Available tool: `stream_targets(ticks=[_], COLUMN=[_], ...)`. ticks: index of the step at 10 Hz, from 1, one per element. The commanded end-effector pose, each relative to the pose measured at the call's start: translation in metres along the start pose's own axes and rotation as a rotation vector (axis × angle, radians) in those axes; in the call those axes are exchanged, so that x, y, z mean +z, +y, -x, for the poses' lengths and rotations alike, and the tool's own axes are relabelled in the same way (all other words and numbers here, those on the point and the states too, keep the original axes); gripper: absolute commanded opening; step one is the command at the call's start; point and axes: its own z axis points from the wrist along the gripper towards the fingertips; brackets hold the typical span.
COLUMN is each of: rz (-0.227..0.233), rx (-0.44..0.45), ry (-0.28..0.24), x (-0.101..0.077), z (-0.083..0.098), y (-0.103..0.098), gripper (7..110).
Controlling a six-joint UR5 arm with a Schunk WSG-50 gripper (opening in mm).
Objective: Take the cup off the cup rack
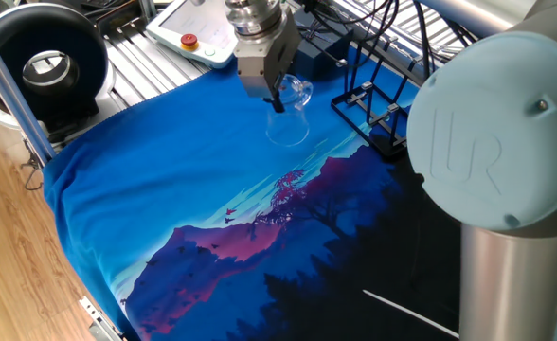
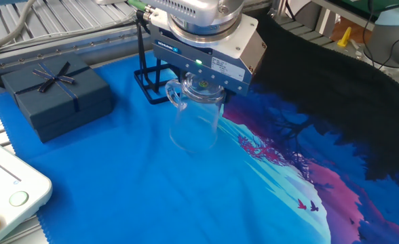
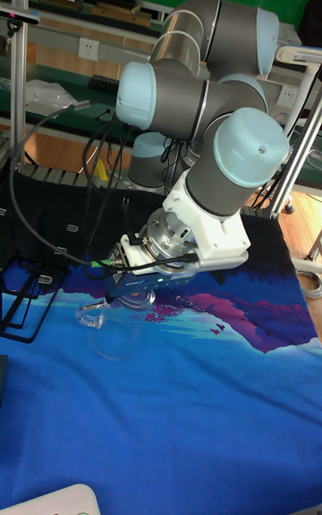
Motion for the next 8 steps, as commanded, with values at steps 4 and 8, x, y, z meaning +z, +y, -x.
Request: stream_targets(ticks=[4,8], rz=[-0.015,-0.097], rx=[0.031,-0.013], ry=[0.003,0.016], x=[0.000,-0.002], z=[-0.001,-0.005], y=[-0.004,-0.024], gripper=[7,7])
